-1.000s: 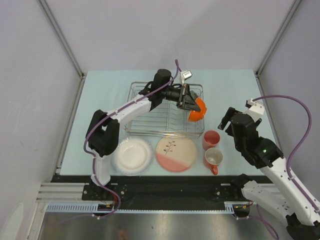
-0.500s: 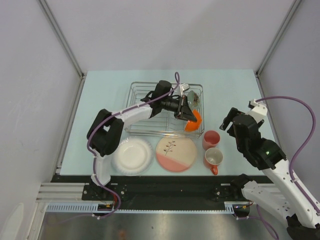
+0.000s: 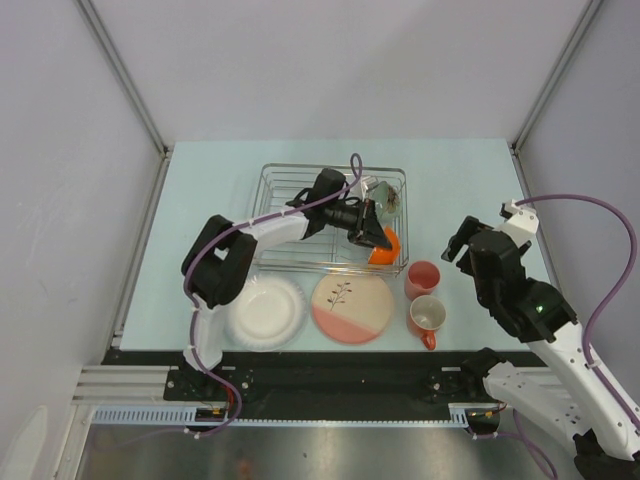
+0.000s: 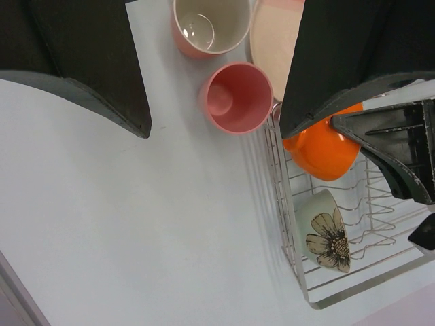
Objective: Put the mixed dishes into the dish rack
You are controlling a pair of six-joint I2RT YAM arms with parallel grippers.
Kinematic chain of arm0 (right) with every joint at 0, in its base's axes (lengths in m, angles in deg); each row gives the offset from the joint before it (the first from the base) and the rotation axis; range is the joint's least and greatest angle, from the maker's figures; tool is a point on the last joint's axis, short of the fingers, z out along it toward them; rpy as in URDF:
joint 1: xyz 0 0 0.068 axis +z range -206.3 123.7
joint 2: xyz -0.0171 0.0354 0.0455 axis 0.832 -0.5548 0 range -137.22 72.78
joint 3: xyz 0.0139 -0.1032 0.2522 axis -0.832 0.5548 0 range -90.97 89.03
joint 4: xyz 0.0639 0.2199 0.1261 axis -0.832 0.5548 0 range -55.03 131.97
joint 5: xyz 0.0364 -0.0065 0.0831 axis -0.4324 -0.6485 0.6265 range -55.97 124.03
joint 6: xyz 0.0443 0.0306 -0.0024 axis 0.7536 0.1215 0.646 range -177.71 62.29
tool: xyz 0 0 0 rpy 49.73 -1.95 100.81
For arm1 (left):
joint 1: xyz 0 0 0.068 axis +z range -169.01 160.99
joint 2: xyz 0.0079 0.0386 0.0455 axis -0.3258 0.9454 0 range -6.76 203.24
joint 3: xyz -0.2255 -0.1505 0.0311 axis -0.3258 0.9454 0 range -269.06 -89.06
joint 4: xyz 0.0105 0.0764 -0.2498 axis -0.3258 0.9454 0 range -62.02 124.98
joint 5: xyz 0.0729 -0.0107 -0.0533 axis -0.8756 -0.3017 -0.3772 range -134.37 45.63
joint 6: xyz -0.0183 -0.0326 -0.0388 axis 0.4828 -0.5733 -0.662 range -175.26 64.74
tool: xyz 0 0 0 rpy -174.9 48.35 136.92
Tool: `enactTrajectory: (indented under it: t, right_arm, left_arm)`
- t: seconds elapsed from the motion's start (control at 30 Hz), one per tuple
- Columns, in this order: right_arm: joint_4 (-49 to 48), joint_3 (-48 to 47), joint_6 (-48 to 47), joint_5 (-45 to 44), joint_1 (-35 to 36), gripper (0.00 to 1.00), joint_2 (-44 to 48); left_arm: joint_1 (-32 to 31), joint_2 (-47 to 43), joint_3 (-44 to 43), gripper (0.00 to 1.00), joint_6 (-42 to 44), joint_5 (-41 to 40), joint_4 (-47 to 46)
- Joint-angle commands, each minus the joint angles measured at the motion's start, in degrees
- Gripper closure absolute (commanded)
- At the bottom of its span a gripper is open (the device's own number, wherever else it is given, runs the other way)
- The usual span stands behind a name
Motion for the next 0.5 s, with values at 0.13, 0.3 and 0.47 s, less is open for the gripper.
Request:
enactTrajectory:
  t: [0.13,0.3,0.47]
  right_arm:
    - [-0.21,-2.83,0.39,-1.67,0.40,0.18,0.09]
    - [-0.73,-2.92,0.22,-1.41,0.40,0.18,-0.27]
    - [-1.26,-3.09,-0.14,-1.23,0.40,0.18,-1.06]
  left_arm:
    - [-0.52,-0.84,-1.28,0.47,2.55,2.02,1.23]
    - [-0.52,-2.15,-3.21,0.21,6.50,3.08,6.51]
    - [-0.61,-4.70,-7.08,0.09,13.62,5.19,17.22]
